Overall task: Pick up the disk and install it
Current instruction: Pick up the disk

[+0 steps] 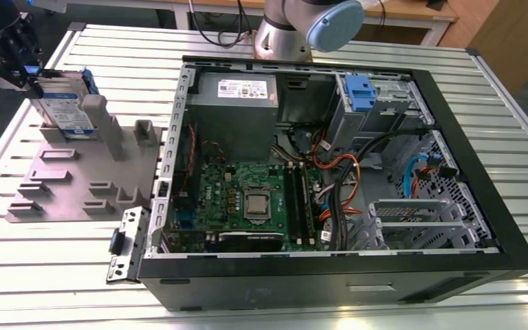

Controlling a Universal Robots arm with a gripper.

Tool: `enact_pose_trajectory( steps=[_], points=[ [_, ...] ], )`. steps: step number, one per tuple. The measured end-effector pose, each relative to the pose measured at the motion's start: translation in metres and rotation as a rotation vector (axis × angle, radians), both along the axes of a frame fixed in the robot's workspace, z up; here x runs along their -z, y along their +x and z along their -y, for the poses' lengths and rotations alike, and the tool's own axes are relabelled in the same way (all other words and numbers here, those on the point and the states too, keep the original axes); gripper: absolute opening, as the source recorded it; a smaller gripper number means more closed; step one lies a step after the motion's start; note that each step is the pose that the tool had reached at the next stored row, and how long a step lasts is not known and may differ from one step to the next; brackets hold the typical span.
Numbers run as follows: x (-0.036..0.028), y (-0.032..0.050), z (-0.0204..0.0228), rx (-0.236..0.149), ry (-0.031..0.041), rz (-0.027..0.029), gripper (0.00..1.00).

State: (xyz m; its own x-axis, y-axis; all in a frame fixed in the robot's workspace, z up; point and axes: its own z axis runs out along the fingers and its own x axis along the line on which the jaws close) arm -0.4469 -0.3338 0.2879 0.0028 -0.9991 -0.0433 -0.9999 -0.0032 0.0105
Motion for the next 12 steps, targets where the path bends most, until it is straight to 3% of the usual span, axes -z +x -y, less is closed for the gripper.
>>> enact_pose_trajectory(
  steps=[12],
  points=[
    [-0.0008,0.0000,0.0000,0.000,-0.0001,-0.0003,0.37]
  ],
)
